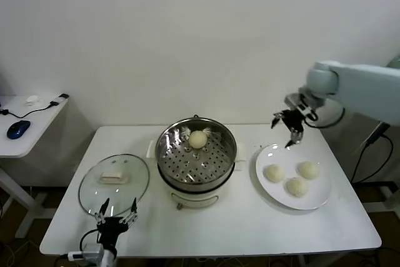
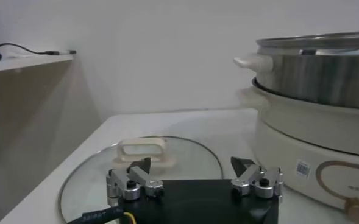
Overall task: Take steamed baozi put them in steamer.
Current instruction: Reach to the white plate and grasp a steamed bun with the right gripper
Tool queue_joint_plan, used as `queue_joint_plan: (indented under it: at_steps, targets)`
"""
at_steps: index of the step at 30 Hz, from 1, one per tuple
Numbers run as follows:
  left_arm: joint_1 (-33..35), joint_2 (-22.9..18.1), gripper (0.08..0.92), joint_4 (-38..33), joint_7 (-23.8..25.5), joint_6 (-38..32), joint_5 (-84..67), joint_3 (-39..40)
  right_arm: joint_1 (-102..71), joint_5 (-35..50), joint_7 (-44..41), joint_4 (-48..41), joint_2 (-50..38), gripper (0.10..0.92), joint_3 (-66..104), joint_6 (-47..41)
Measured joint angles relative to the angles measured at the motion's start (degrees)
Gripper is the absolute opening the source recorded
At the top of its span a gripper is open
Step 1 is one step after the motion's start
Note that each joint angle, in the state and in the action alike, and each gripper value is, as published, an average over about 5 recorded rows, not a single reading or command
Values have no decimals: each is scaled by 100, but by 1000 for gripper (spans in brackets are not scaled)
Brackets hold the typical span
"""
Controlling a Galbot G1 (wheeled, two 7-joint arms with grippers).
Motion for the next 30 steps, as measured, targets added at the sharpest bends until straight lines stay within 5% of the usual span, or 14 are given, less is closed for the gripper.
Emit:
queue_joint_plan:
  at_steps: [20, 30]
  targets:
    - [191, -56, 823, -49, -22, -63, 67, -47, -2126, -472, 526, -830, 156, 814, 1607, -1046]
    - [230, -72, 823, -56, -54, -86, 71, -45, -2332, -502, 428, -1087, 339, 631, 1809, -1027]
